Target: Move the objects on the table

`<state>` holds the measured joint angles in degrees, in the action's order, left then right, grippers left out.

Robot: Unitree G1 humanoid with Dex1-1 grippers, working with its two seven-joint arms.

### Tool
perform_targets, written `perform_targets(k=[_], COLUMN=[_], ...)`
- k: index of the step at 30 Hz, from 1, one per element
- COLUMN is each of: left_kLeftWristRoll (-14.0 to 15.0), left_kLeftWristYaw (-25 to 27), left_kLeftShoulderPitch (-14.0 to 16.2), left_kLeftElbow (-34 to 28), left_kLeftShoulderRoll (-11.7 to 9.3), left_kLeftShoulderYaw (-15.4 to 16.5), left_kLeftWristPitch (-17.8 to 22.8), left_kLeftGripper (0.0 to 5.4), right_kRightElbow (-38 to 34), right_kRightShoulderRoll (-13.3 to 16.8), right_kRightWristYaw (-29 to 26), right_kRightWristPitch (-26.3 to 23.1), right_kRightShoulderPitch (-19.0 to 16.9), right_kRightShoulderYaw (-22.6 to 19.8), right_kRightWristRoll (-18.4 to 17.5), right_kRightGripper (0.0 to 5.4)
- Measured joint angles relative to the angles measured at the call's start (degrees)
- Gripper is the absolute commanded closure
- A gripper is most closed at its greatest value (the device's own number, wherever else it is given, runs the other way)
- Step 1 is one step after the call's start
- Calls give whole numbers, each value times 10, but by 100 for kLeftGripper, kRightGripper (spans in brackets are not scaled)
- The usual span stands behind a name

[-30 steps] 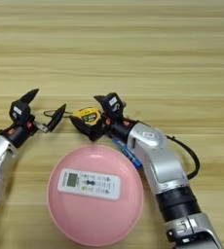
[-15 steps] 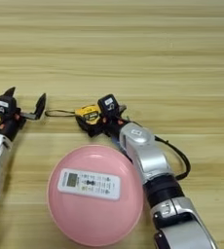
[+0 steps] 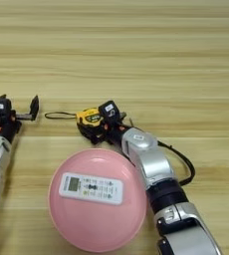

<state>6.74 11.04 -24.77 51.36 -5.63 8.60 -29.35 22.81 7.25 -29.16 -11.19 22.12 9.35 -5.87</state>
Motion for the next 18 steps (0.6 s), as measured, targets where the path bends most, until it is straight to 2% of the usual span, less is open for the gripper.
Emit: perform_targets(k=[12, 18], left_kLeftWristRoll=[-2, -2], left_kLeftWristYaw=[-6, -6], left_kLeftShoulderPitch=[-2, -4], left_kLeftElbow=[2, 2], left_kLeftShoulderRoll=[0, 0], left_kLeftShoulderYaw=[-3, -4], left_kLeftWristPitch=[0, 0], left_kLeftGripper=[0, 0], right_kRightElbow=[-11, -69], right_kRightShoulderRoll=[2, 16], right_kRightWristYaw=[-7, -25], right_kRightWristPitch=[-2, -7], right_kRightShoulderPitch=[-2, -3], right_kRightShoulderYaw=[-4, -25], right_kRightWristRoll=[-1, -16], right_kRightGripper=[69, 69])
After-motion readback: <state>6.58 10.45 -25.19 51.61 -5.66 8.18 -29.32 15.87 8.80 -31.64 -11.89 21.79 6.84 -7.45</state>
